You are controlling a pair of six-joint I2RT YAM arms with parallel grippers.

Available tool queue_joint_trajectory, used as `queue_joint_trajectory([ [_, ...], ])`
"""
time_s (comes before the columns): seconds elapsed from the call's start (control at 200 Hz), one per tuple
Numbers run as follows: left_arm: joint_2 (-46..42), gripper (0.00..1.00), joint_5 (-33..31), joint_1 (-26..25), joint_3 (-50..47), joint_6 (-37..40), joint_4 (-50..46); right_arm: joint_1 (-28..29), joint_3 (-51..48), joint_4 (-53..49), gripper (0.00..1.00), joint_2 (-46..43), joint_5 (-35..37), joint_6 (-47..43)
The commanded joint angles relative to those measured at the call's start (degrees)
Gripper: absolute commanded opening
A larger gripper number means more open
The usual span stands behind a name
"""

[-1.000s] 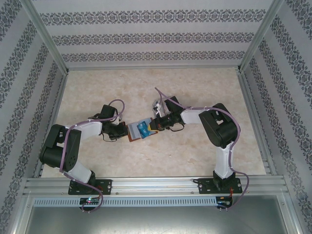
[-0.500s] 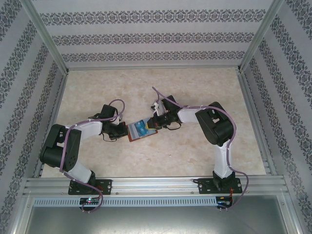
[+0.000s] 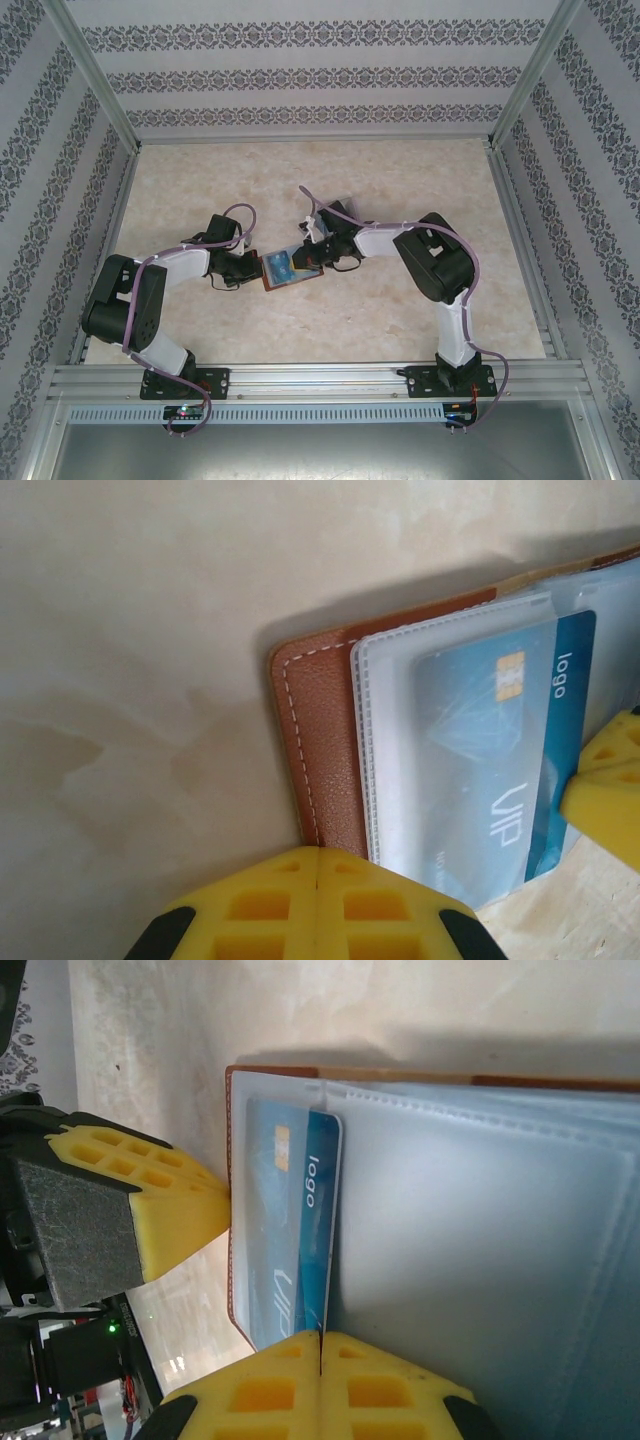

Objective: Put the credit cards into the card holder

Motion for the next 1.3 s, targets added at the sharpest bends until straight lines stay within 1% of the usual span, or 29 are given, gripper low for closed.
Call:
queue_joint_trajectory([
  [0.0,1.7,0.00,-4.8,-0.3,0.1,0.9,-3.1,2.0,1.5,-0.6,0.00,1.0,1.6,1.8],
  [0.1,1.8,0.00,-4.7,-0.3,0.3,1.0,-3.1,3.3,2.6,-0.9,0.00,2.1,1.7,2.0],
  [0.175,1.8,0.00,-4.6,-0.3,0.3,0.9,-3.0,3.4,3.0,-1.0,0.03,2.4,1.8,2.0],
  [0.315,1.3,0.00,-4.6,-0.3,0.2,0.5,-2.6,3.3,2.6,-3.9,0.05,0.4,3.6,-0.1],
  [0.375,0.9,0.00,-4.7,-0.3,0.3,0.2,-2.5,2.8,2.0,-6.4,0.11,-1.6,5.7,-2.0],
  [0.485,0.1,0.05,-5.0,-0.2,0.7,0.0,-2.4,2.3,0.8,-9.9,0.18,-5.2,9.9,-4.2],
  [0.555,0.3,0.05,-5.4,-0.3,1.5,0.4,-2.7,2.2,0.3,-11.8,0.25,-7.1,11.8,-5.5],
  [0.64,1.5,0.05,-5.6,-0.3,3.2,0.7,-3.3,2.2,-0.7,-12.9,0.32,-9.2,13.5,-6.5],
  [0.694,2.2,0.05,-4.7,-0.3,3.9,0.8,-2.9,2.1,-1.5,-13.4,0.33,-10.4,14.8,-6.8],
  [0.754,2.5,0.05,-4.3,-0.3,4.3,0.8,-2.3,2.0,-2.0,-14.6,0.34,-11.6,18.1,-7.4],
  [0.829,2.7,0.06,-4.5,-0.3,4.6,1.3,-2.4,2.1,-2.2,-15.7,0.39,-12.1,20.7,-8.3],
  [0.919,3.0,0.06,-4.3,-0.3,5.0,2.2,-2.7,2.2,-1.4,-15.6,0.39,-10.9,20.0,-8.0],
  [0.979,3.4,0.07,-4.0,-0.3,5.4,2.7,-2.8,2.8,-0.4,-15.4,0.37,-10.0,19.5,-7.2],
  [1.074,4.0,0.11,-3.5,-0.3,5.8,3.1,-2.9,3.4,0.0,-15.3,0.36,-10.0,23.6,-4.2],
  [1.129,4.0,0.13,-3.2,-0.3,5.9,3.0,-2.7,3.5,-0.6,-14.8,0.39,-10.5,25.3,-2.3],
  [1.179,3.9,0.15,-3.0,-0.3,5.7,2.8,-2.3,3.5,-0.8,-15.1,0.40,-10.7,26.1,-1.6],
  [1.294,3.9,0.17,-2.7,-0.3,5.6,2.8,-2.1,3.6,-1.0,-15.7,0.44,-10.3,27.1,-0.8],
])
